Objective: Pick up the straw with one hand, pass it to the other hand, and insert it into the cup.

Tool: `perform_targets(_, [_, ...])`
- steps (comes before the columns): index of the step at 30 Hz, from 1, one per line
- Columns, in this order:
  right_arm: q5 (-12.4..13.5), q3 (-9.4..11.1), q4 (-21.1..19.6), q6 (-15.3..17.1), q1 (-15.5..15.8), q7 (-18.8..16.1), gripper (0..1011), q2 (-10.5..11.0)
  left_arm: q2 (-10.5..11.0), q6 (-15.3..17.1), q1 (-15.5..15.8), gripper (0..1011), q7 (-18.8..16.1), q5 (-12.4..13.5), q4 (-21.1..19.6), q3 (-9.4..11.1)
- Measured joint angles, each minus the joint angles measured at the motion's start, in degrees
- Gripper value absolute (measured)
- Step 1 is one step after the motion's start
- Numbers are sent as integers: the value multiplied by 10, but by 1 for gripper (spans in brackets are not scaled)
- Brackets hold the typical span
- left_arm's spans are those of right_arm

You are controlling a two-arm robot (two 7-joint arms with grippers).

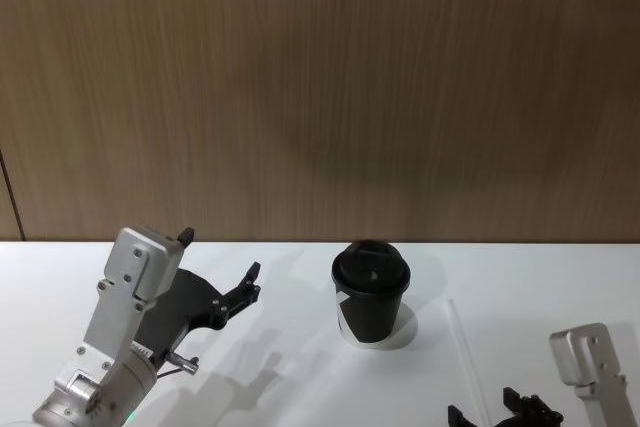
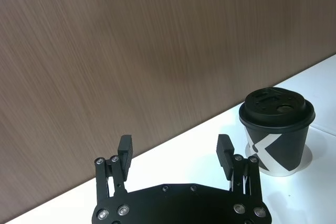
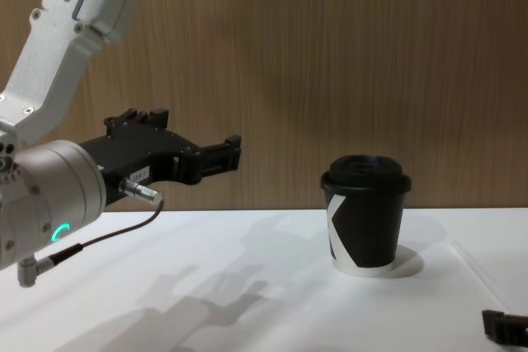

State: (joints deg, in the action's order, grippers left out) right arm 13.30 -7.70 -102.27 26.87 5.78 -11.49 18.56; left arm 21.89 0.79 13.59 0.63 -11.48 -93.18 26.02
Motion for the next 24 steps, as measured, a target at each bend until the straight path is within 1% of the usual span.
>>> perform_targets(2, [0, 0, 0, 1, 0, -1, 882, 0, 0, 0, 0, 1003, 0, 0, 0, 0])
perform_targets(3, [-1, 0, 0, 1, 0, -2, 835, 0, 0, 0, 0, 1003, 0, 0, 0, 0])
perform_targets(5, [-1, 0, 0, 1, 0, -2, 795, 0, 0, 0, 0, 1003, 0, 0, 0, 0])
perform_targets(9, [-1, 0, -1, 2, 0, -3, 645, 0, 0, 0, 0, 1003, 0, 0, 0, 0])
perform_targets(12, [-1, -1, -1, 2, -1, -3, 575, 1, 0, 0, 0, 1004, 0, 0, 0, 0])
perform_targets(13, [-2, -1, -1, 2, -1, -4, 515, 1, 0, 0, 0, 1003, 0, 0, 0, 0])
perform_targets(15, [-2, -1, -1, 3, -1, -4, 474, 1, 0, 0, 0, 1003, 0, 0, 0, 0])
perform_targets(16, [-2, -1, -1, 3, -1, -4, 412, 1, 0, 0, 0, 1003, 0, 0, 0, 0])
perform_targets(17, [-2, -1, -1, 3, -1, -4, 392, 1, 0, 0, 0, 1003, 0, 0, 0, 0])
perform_targets(19, [-2, -1, -1, 3, -1, -4, 311, 1, 0, 0, 0, 1003, 0, 0, 0, 0])
perform_targets(21, [-2, -1, -1, 3, -1, -4, 271, 1, 0, 0, 0, 1003, 0, 0, 0, 0])
perform_targets(23, [-2, -1, -1, 3, -1, -4, 195, 1, 0, 0, 0, 1003, 0, 0, 0, 0])
perform_targets(24, [-2, -1, -1, 3, -1, -4, 174, 1, 0, 0, 0, 1003, 0, 0, 0, 0])
